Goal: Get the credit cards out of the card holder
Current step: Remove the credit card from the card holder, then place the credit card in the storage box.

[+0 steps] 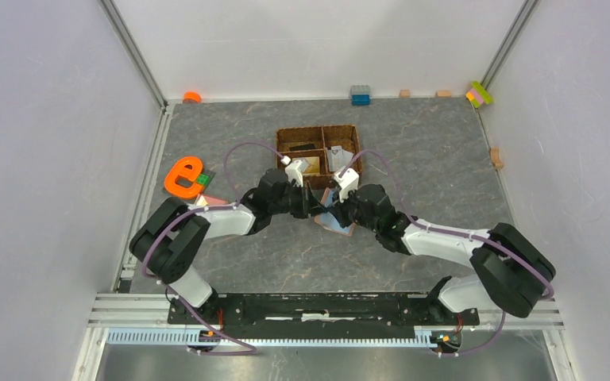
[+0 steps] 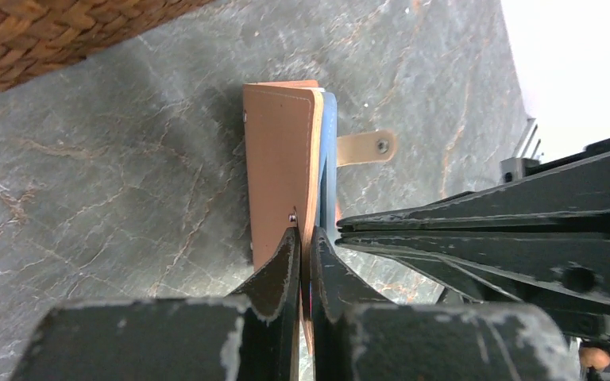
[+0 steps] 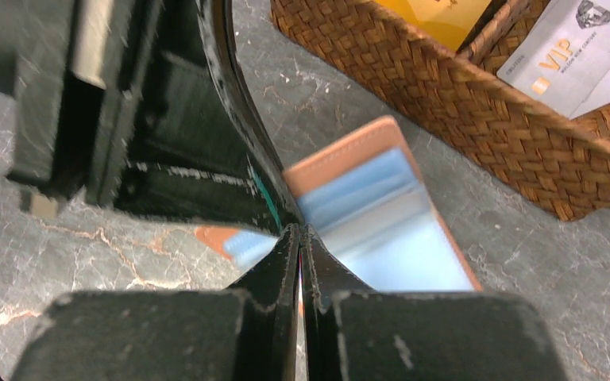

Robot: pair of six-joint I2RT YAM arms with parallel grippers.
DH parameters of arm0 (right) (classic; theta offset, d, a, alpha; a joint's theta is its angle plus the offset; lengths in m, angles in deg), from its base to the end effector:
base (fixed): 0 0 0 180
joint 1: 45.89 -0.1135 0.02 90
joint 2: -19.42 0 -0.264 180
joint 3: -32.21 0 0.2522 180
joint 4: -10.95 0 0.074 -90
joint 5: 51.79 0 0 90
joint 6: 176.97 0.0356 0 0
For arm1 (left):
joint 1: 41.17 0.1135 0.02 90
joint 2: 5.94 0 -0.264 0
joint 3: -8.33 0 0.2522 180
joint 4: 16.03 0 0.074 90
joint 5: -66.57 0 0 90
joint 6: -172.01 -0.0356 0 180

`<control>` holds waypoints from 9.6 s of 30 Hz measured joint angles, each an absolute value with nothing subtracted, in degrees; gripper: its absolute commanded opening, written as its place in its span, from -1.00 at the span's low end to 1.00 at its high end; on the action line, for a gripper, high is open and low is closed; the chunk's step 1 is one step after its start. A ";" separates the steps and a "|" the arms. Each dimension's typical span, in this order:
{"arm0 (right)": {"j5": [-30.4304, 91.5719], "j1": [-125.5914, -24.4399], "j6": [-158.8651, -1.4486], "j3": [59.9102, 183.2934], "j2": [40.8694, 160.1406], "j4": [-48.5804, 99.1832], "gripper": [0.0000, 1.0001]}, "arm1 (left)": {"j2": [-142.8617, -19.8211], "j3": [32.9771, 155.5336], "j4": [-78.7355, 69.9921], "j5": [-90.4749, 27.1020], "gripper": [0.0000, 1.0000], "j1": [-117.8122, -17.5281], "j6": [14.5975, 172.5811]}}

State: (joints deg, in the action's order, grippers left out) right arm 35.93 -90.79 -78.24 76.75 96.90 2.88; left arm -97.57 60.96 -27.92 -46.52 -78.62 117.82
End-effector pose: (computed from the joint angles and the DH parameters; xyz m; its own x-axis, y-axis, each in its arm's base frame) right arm 0.1930 0.1943 0.1880 -0.4054 -0.1899 -0.8942 -0.6772 0.7195 0.1542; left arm 0.2444 -0.2048 0.1700 -0.7828 -0.0784 -0.6173 0.4667 0.5822 -0.6657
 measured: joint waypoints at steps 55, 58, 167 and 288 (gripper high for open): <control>29.20 -80.28 -68.88 64.91 83.30 -6.21 0.10 | -107.93 54.40 -59.89 -58.25 -0.95 -72.94 130.81; 25.50 -79.93 -66.59 64.40 83.96 -10.12 0.07 | -107.93 52.52 -66.67 -59.08 -0.95 -72.90 134.17; -8.14 -78.16 -44.10 61.23 96.00 -48.24 -0.34 | -91.30 40.81 -86.23 -60.83 -0.96 -76.68 137.49; 14.84 -68.08 -69.65 100.91 122.12 2.69 -1.00 | -45.22 34.82 -27.63 -31.11 -0.89 -70.49 117.49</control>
